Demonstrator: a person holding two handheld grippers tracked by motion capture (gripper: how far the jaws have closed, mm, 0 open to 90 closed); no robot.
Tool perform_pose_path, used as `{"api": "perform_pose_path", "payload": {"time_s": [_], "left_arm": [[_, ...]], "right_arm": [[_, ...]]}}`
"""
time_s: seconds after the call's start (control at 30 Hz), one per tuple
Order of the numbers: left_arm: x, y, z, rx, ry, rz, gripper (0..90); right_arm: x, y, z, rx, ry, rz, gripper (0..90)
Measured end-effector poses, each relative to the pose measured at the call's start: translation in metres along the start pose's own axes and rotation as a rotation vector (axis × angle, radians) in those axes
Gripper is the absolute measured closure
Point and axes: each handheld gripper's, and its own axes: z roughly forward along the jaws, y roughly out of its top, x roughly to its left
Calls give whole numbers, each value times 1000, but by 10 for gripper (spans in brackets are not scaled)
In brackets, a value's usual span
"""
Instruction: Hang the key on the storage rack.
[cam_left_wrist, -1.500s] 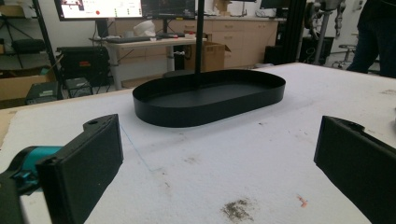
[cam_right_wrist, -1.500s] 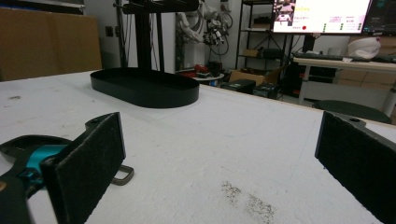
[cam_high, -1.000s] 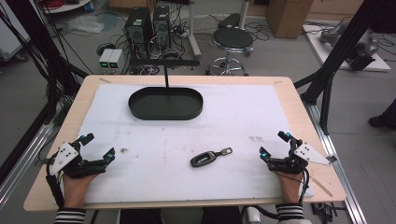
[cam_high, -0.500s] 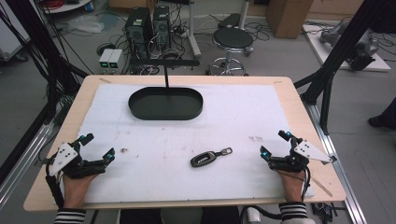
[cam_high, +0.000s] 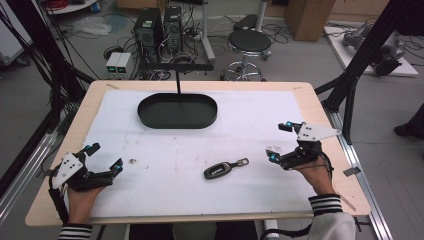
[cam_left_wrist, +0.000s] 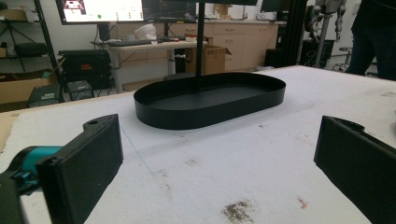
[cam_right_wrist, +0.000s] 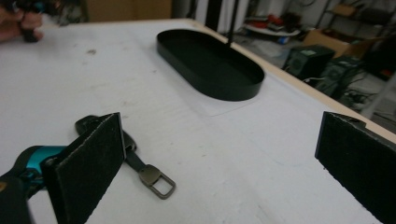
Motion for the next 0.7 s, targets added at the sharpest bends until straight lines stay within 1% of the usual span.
{"api": "perform_pose_path", "payload": {"time_s": [0.03,0.07,0.1,0.17,0.2,0.23,0.27,0.3,0.33,0.4,0.43,0.47,0.53,0.57,0.6,0.63,0.67,0.7], "left_arm": [[0,0,0,-1,0,0,17],[0,0,0,-1,0,0,17],[1,0,0,-1,-2,-1,17],[1,0,0,0,-2,-1,17],[1,0,0,0,-2,-2,17],[1,0,0,0,-2,-2,17],[1,0,0,0,-1,-3,17],[1,0,0,-1,-2,-4,17],[1,0,0,-1,-2,-5,17],[1,0,0,-1,-1,-4,17],[1,0,0,-1,-1,-4,17],[1,0,0,0,0,-5,17],[1,0,0,-1,-1,-5,17],[1,0,0,-1,-1,-5,17],[1,0,0,-1,-1,-5,17],[1,0,0,-1,-1,-5,17],[1,0,0,-1,-1,-4,17],[1,0,0,-1,-1,-3,17]], "right_arm": [[0,5,5,30,18,-19,6],[0,5,5,30,18,-19,6],[0,11,14,71,51,-43,6],[-1,16,22,95,89,-54,6],[-1,16,22,95,89,-54,6],[-1,20,29,120,126,-70,6],[-1,20,29,120,126,-70,6],[-2,22,33,132,145,-78,6],[-2,26,41,152,178,-101,6],[-2,29,47,167,215,-107,6],[-2,29,47,167,215,-107,6],[-2,31,55,184,242,-122,6],[-2,32,62,208,274,-138,6],[-2,32,62,208,274,-138,6],[-1,33,65,222,284,-145,6],[0,35,71,242,306,-160,6],[0,35,74,252,319,-168,6],[0,35,74,252,319,-168,6]]}}
